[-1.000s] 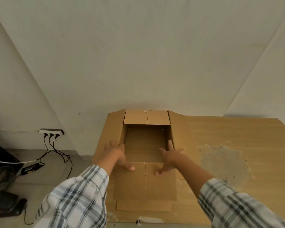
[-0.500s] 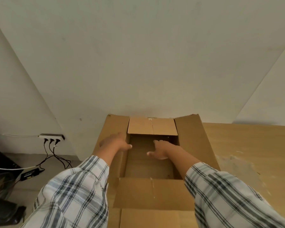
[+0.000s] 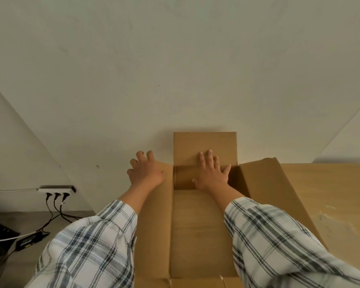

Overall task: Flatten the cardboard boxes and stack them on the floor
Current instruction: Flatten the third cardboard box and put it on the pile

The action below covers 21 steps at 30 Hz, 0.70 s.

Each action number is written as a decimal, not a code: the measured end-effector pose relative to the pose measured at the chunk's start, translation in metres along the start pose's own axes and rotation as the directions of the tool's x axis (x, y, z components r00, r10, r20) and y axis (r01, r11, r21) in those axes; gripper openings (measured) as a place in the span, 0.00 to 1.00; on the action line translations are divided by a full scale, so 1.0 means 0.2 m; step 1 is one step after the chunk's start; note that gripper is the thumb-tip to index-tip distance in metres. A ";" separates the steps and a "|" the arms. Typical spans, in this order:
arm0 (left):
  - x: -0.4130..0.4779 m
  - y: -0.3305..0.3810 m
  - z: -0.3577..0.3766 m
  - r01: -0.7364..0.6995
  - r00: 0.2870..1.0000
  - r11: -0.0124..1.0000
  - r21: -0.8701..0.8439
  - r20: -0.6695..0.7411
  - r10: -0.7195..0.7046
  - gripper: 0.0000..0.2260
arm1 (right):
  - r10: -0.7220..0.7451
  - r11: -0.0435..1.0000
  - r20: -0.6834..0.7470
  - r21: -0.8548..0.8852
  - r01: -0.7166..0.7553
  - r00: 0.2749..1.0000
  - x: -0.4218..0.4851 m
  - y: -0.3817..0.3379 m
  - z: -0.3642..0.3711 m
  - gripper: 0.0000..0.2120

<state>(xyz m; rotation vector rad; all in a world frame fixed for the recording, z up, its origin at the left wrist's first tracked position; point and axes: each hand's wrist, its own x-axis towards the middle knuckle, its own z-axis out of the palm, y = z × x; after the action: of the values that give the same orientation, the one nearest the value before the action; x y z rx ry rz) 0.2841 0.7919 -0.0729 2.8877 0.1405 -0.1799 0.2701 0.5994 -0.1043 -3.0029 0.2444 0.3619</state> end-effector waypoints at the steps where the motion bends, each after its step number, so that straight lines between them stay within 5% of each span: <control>1: 0.03 -0.02 0.00 0.001 1.000 1.000 -0.015 -0.002 -0.001 0.35 | 0.008 1.000 0.026 0.000 -0.008 1.000 0.03 0.00 0.02 0.47; 7: 0.12 -0.14 -0.02 0.120 0.988 0.928 -0.354 0.132 -0.077 0.42 | 0.016 0.997 0.028 -0.082 -0.014 0.999 0.11 0.00 0.10 0.50; 10: 0.11 -0.19 -0.05 0.311 0.935 0.781 -0.541 0.323 -0.149 0.30 | 0.004 0.995 0.051 -0.102 0.001 0.999 0.10 0.00 0.05 0.48; 14: 0.01 -0.26 -0.09 0.479 0.810 0.612 -0.629 0.585 -0.032 0.14 | 0.005 0.996 0.032 -0.088 -0.002 0.999 -0.01 -0.02 0.01 0.45; 21: -0.16 -0.04 -0.29 0.359 0.875 0.556 -0.749 0.477 0.078 0.08 | -0.138 0.979 -0.211 0.121 0.166 0.968 -0.29 -0.10 -0.25 0.35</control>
<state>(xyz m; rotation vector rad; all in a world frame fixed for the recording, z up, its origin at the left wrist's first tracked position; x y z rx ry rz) 0.2583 0.8119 -0.0144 1.7986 0.2872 -0.6421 0.2303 0.6220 -0.0393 -2.8959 0.0502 0.0241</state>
